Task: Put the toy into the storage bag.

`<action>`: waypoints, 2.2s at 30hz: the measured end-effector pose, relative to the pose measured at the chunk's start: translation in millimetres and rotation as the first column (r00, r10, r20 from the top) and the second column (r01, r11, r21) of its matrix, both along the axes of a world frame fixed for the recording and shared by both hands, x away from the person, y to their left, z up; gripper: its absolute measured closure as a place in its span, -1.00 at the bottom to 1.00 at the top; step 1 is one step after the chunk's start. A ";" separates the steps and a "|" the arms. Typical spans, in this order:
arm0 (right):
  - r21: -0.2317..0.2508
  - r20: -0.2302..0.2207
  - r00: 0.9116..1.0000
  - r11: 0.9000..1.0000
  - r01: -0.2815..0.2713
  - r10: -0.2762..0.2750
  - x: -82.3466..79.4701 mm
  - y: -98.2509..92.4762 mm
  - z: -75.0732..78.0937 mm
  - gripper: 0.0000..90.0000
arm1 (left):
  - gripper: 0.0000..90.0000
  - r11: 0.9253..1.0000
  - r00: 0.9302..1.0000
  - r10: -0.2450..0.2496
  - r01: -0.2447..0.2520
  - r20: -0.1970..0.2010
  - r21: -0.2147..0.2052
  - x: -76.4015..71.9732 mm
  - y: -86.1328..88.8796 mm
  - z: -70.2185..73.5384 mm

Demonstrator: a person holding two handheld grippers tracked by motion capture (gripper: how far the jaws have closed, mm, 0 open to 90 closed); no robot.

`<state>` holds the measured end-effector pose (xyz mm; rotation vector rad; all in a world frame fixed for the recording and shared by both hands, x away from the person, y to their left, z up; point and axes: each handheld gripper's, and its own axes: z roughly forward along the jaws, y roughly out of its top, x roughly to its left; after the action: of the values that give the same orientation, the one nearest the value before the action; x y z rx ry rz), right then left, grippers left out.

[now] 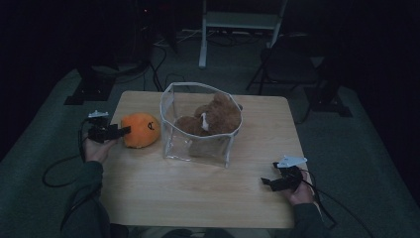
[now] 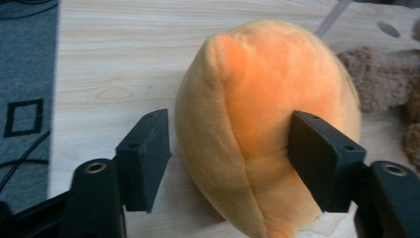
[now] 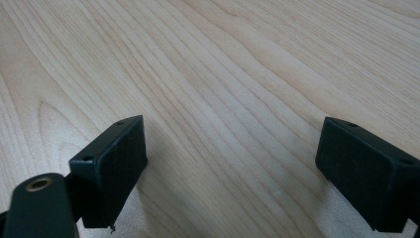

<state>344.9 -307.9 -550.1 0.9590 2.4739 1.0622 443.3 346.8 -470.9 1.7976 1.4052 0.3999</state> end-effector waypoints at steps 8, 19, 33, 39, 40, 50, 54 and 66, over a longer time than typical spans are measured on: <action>0.000 0.000 1.000 1.000 0.000 0.000 0.0 0.0 0.0 -0.74 | -0.56 0.991 0.992 -0.129 0.128 -0.013 -0.025 10.1 -28.2 -1.3; 0.000 0.000 1.000 1.000 0.000 0.000 0.0 0.0 0.0 -0.74 | -0.78 0.987 0.991 -0.132 0.135 -0.035 0.085 23.1 -70.6 -4.0; 0.000 0.000 1.000 1.000 0.000 0.000 0.0 0.0 0.0 -0.74 | -0.76 0.982 0.994 -0.108 0.112 -0.031 0.153 21.7 -77.0 -4.6; 0.000 0.000 1.000 1.000 0.000 0.000 0.0 0.0 0.0 -0.74 | -0.47 0.970 0.994 -0.111 0.113 -0.025 0.214 19.2 -83.7 0.3; -0.001 0.001 1.000 1.000 -0.001 0.001 0.1 -0.1 0.0 -0.74 | -0.44 0.968 0.993 -0.113 0.115 -0.023 0.222 18.7 -84.5 1.1; 0.000 0.000 1.000 1.000 0.000 0.000 0.0 0.0 0.0 -0.74 | -0.18 0.962 0.993 -0.121 0.115 0.013 0.248 12.6 -85.5 4.9; 0.000 0.000 1.000 1.000 0.000 0.000 0.0 0.0 0.0 -0.74 | -0.13 0.963 0.992 -0.120 0.111 0.024 0.244 11.2 -84.1 6.1; 0.000 0.000 1.000 1.000 0.000 0.000 0.0 0.0 0.0 -0.74 | -0.09 0.969 0.993 -0.099 0.083 0.059 0.234 6.1 -76.0 18.3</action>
<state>345.0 -307.9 -550.1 0.9590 2.4741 1.0623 449.4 270.8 -452.6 2.0060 1.2640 0.5931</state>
